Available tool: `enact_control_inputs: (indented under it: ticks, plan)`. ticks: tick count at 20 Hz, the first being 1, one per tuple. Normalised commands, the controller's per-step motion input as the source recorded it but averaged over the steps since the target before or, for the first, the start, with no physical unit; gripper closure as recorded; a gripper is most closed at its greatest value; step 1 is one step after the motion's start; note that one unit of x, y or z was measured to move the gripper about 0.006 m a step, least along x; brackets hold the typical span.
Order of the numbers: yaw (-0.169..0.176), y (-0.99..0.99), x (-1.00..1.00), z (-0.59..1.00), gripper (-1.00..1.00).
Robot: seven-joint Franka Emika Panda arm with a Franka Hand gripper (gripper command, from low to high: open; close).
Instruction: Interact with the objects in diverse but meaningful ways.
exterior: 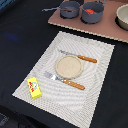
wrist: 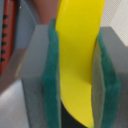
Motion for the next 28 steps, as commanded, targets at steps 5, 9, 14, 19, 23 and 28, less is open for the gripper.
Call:
enact_control_inputs:
  ticks: [5,9,14,19,23,28]
  plan:
    - [-0.072,-0.33,0.84,-0.14,1.00]
    - [-0.072,-0.21,0.73,-0.25,1.00]
    - [-0.061,-0.10,0.64,-0.31,1.00]
    - [-0.059,-0.08,0.56,-0.33,1.00]
    - [-0.059,-0.06,0.49,-0.35,1.00]
    - [-0.056,-0.07,0.43,-0.36,1.00]
